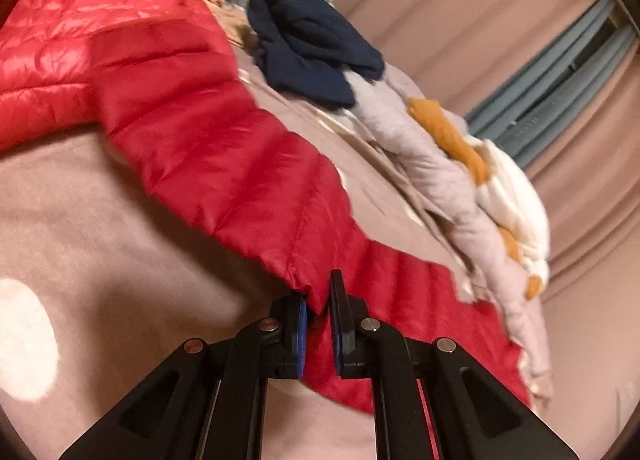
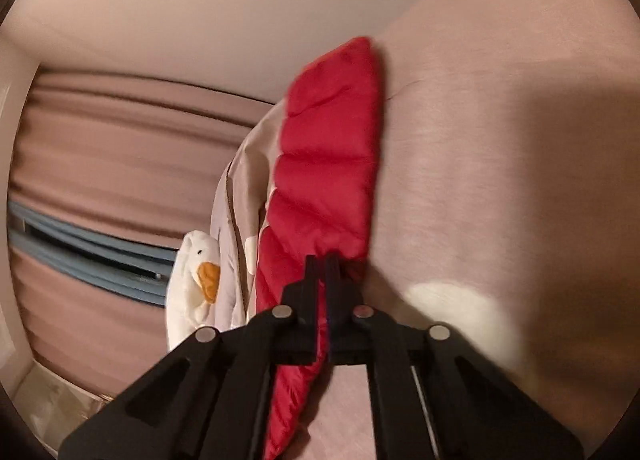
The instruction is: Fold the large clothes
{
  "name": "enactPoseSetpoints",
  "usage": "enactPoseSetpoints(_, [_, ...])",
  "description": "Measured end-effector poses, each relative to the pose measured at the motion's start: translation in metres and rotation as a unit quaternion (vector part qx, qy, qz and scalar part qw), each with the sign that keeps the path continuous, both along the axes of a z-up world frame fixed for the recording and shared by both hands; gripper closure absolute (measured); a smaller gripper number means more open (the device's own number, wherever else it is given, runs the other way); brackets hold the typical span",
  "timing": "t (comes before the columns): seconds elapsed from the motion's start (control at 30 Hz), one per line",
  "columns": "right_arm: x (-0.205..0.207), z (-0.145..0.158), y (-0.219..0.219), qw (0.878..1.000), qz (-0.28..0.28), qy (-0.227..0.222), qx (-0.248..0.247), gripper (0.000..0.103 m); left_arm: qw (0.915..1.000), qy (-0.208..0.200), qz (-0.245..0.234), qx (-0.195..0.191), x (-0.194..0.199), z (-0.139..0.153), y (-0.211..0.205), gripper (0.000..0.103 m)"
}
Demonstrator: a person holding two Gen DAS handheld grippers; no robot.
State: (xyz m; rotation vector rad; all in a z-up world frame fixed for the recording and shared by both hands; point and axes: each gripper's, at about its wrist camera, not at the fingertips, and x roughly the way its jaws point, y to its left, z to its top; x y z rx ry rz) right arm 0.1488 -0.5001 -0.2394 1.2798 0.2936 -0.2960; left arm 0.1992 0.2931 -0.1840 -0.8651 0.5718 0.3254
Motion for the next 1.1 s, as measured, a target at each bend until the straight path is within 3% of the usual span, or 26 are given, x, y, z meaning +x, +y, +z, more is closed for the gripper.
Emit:
enactPoseSetpoints(0.07, [-0.022, 0.013, -0.006, 1.000, -0.022, 0.006, -0.022, 0.099, 0.9998, -0.017, 0.003, -0.009, -0.009, 0.007, -0.005, 0.093])
enactPoseSetpoints(0.17, [-0.042, 0.022, -0.012, 0.999, -0.017, 0.004, -0.030, 0.098, 0.9997, -0.022, 0.005, 0.011, -0.016, 0.018, -0.015, 0.093])
enactPoseSetpoints(0.3, [-0.039, 0.013, -0.013, 0.999, 0.038, 0.027, 0.002, 0.094, 0.9986, 0.004, 0.012, 0.052, -0.020, 0.021, -0.022, 0.093])
enactPoseSetpoints(0.37, [-0.028, 0.008, -0.004, 0.995, 0.061, 0.069, -0.029, 0.085, 0.9998, -0.009, 0.009, 0.016, -0.026, 0.015, -0.016, 0.094])
enactPoseSetpoints(0.4, [-0.020, 0.010, 0.000, 0.993, 0.075, 0.073, -0.053, 0.085, 0.9996, -0.022, -0.004, -0.018, -0.027, 0.008, -0.012, 0.094])
enactPoseSetpoints(0.43, [-0.016, 0.012, 0.001, 0.992, 0.085, 0.067, -0.066, 0.082, 0.9993, -0.023, -0.011, -0.029, -0.025, 0.004, -0.011, 0.094])
enactPoseSetpoints(0.5, [-0.006, 0.013, -0.002, 0.994, 0.090, 0.040, -0.052, 0.059, 0.9999, 0.002, -0.010, -0.008, -0.020, -0.001, -0.014, 0.093])
enactPoseSetpoints(0.53, [-0.002, 0.013, -0.004, 0.995, 0.085, 0.024, -0.037, 0.055, 0.9995, 0.024, -0.007, 0.017, -0.015, -0.004, -0.019, 0.093])
enactPoseSetpoints(0.6, [0.006, 0.009, -0.005, 0.998, 0.068, -0.006, -0.013, 0.044, 0.9981, 0.054, -0.012, 0.027, -0.006, -0.013, -0.021, 0.093])
enactPoseSetpoints(0.73, [0.030, 0.010, -0.003, 0.997, 0.079, 0.005, -0.021, 0.046, 0.9957, 0.062, -0.023, -0.065, 0.010, -0.044, -0.004, 0.090])
enactPoseSetpoints(0.83, [0.040, 0.010, 0.006, 0.994, 0.096, 0.013, -0.045, 0.045, 0.9924, 0.017, -0.033, -0.118, 0.012, -0.060, 0.005, 0.071])
enactPoseSetpoints(0.9, [0.040, 0.013, 0.013, 0.993, 0.094, 0.020, -0.065, 0.045, 0.9818, -0.041, -0.040, -0.181, 0.010, -0.068, 0.014, 0.048])
enactPoseSetpoints(0.97, [0.043, 0.015, 0.020, 0.992, 0.097, 0.029, -0.080, 0.044, 0.9710, -0.071, -0.039, -0.225, 0.009, -0.070, 0.022, 0.041])
enactPoseSetpoints(1.07, [0.055, 0.016, 0.021, 0.989, 0.110, 0.036, -0.093, 0.044, 0.9623, -0.094, -0.044, -0.251, 0.011, -0.076, 0.029, 0.041])
enactPoseSetpoints(1.1, [0.053, 0.013, 0.016, 0.987, 0.119, 0.045, -0.095, 0.045, 0.9636, -0.095, -0.049, -0.245, 0.013, -0.076, 0.030, 0.049])
